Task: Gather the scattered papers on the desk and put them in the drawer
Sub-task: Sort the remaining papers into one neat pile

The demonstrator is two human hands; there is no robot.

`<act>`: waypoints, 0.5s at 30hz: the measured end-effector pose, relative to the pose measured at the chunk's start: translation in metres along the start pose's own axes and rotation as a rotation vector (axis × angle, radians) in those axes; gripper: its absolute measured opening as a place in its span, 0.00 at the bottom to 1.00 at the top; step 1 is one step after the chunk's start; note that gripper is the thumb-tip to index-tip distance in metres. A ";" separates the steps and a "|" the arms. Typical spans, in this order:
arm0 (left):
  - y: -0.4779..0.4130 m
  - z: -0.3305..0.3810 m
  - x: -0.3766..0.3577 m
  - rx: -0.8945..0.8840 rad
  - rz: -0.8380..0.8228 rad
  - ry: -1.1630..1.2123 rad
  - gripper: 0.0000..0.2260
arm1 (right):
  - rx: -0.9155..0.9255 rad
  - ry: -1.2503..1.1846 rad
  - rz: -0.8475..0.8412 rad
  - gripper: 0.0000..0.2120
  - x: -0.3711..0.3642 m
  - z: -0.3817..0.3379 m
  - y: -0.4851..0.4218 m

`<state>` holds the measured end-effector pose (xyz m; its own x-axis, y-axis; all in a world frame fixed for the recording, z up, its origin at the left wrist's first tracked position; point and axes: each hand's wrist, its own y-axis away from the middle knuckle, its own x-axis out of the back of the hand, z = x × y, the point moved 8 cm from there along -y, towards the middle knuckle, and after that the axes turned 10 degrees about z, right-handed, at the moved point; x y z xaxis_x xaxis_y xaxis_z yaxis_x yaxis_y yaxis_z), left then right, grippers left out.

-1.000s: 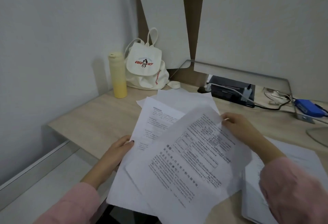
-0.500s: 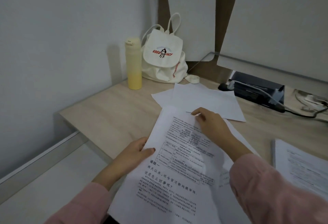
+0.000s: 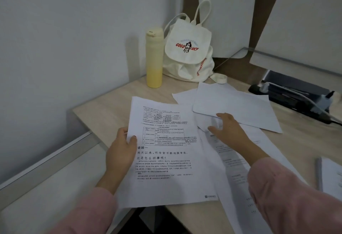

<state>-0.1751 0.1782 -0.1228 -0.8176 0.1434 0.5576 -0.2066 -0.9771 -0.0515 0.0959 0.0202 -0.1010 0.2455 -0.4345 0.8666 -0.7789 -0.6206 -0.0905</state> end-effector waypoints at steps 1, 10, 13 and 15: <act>0.001 -0.001 0.002 -0.011 0.028 0.009 0.14 | -0.003 0.019 -0.018 0.33 -0.005 0.000 -0.003; -0.009 -0.007 0.006 -0.030 0.092 0.074 0.13 | 0.076 0.323 -0.017 0.31 -0.016 -0.006 -0.013; -0.010 -0.006 0.005 -0.040 0.106 0.018 0.13 | 0.137 0.477 -0.021 0.31 -0.016 -0.013 -0.018; -0.010 -0.006 0.004 -0.047 0.107 0.003 0.13 | 0.169 0.554 -0.006 0.28 -0.017 -0.017 -0.022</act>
<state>-0.1798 0.1893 -0.1248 -0.8378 0.0393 0.5446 -0.1429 -0.9784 -0.1492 0.0995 0.0521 -0.1053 -0.1246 -0.0525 0.9908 -0.6640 -0.7376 -0.1226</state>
